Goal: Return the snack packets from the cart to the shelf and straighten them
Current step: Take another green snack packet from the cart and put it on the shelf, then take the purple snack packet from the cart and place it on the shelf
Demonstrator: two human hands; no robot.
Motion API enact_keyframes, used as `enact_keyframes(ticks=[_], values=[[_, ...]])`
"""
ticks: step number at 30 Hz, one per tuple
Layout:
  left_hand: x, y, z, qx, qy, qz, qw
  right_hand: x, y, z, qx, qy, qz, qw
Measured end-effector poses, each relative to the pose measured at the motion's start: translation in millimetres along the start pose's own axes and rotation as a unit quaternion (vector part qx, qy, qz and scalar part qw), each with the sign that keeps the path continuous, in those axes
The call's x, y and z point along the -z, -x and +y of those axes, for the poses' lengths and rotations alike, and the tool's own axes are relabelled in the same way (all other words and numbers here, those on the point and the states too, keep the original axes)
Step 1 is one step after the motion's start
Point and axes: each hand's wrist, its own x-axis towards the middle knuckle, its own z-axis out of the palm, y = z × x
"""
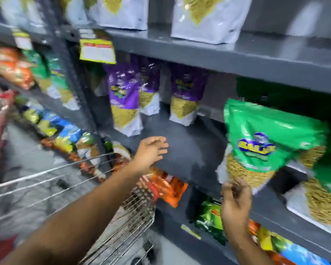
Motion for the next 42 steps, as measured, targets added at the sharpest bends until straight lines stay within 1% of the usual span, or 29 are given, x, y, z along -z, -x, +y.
enact_keyframes(ticks=[1,3,5,7,9,12,13,14,15,16,17,19,21,24,25,26,27,28,29,30,32,34,35,36,37,38,40,41,42], values=[[29.2,4.7,-2.1,-0.015,0.02,0.037,0.999,-16.2,8.6,1.7,0.003,0.008,-0.052,0.999],[82.5,13.8,-6.8,-0.04,0.004,0.105,0.994,-43.0,20.6,1.8,0.012,0.024,-0.147,0.989],[142.8,31.0,-19.5,-0.03,-0.088,0.187,0.978,-75.2,36.6,4.8,0.024,0.044,-0.258,0.965],[204.2,48.7,-41.6,-0.008,-0.184,0.259,0.948,-108.9,57.9,10.1,0.04,0.085,-0.35,0.932],[260.0,64.2,-70.3,0.046,-0.246,0.303,0.92,-142.6,79.7,15.5,0.04,0.105,-0.431,0.895],[328.6,81.1,-124.7,0.155,-0.286,0.296,0.898,-195.0,107.8,32.3,0.034,0.153,-0.551,0.82],[341.9,88.3,-138.9,0.187,-0.282,0.293,0.894,-210.9,113.2,38.2,0.03,0.182,-0.596,0.782],[355.3,95.6,-153.5,0.229,-0.262,0.303,0.887,-230.3,120.0,46.4,0.016,0.222,-0.653,0.724],[366.6,99.8,-166.2,0.271,-0.234,0.307,0.882,-246.6,125.1,52.2,0.006,0.266,-0.709,0.653],[376.7,106.0,-185.8,0.311,-0.207,0.32,0.871,-263.6,133.2,61.4,-0.002,0.309,-0.758,0.574],[383.4,109.0,-201.5,0.345,-0.185,0.323,0.862,-276.2,139.6,67.4,-0.004,0.338,-0.79,0.512],[392.2,111.3,-231.8,0.402,-0.143,0.319,0.846,-301.4,160.0,83.3,0.002,0.37,-0.834,0.409],[396.5,107.8,-257.1,0.438,-0.107,0.314,0.835,-320.6,183.7,105.4,0.027,0.4,-0.859,0.32],[392.7,100.7,-288.4,0.457,-0.047,0.312,0.831,-327.4,214.8,154.4,0.081,0.431,-0.876,0.2],[392.7,97.6,-297.2,0.455,-0.029,0.314,0.833,-326.7,223.1,167.4,0.097,0.436,-0.88,0.163],[394.6,96.8,-311.0,0.457,-0.01,0.315,0.832,-323.9,231.9,181.8,0.096,0.438,-0.883,0.138],[394.9,96.3,-327.4,0.461,0.009,0.318,0.828,-321.3,238.5,190.0,0.074,0.443,-0.884,0.131],[396.8,96.2,-344.3,0.472,0.024,0.32,0.821,-320.4,243.1,195.9,0.077,0.443,-0.885,0.119],[396.3,97.8,-355.9,0.481,0.035,0.32,0.816,-320.2,249.4,204.4,0.098,0.438,-0.888,0.094],[393.6,98.1,-360.0,0.484,0.038,0.311,0.817,-320.8,253.4,210.5,0.117,0.428,-0.893,0.076],[386.4,98.1,-369.5,0.481,0.039,0.285,0.828,-319.9,259.1,226.5,0.113,0.425,-0.897,0.04],[382.0,100.5,-377.6,0.467,0.121,0.283,0.829,-317.7,261.6,234.8,0.106,0.422,-0.9,0.006],[385.5,103.3,-407.1,0.466,0.134,0.275,0.83,-317.4,260.9,234.6,0.106,0.419,-0.902,0.003],[387.3,109.2,-436.5,0.469,0.15,0.265,0.829,-315.7,259.5,234.8,0.112,0.417,-0.902,0.007],[390.6,114.3,-456.6,0.453,0.174,0.262,0.834,-314.9,258.6,235.2,0.122,0.41,-0.904,0.016],[398.8,118.8,-482.9,0.439,0.203,0.265,0.834,-313.5,256.7,234.5,0.137,0.4,-0.906,0.032],[405.2,116.9,-497.7,0.453,0.213,0.276,0.82,-311.4,253.1,235.7,0.205,0.369,-0.904,0.063],[405.8,113.5,-473.5,0.458,0.213,0.28,0.816,-310.4,251.0,239.2,0.226,0.354,-0.902,0.095],[400.7,105.8,-425.1,0.463,0.222,0.277,0.812,-311.2,247.0,239.8,0.274,0.338,-0.893,0.119]])
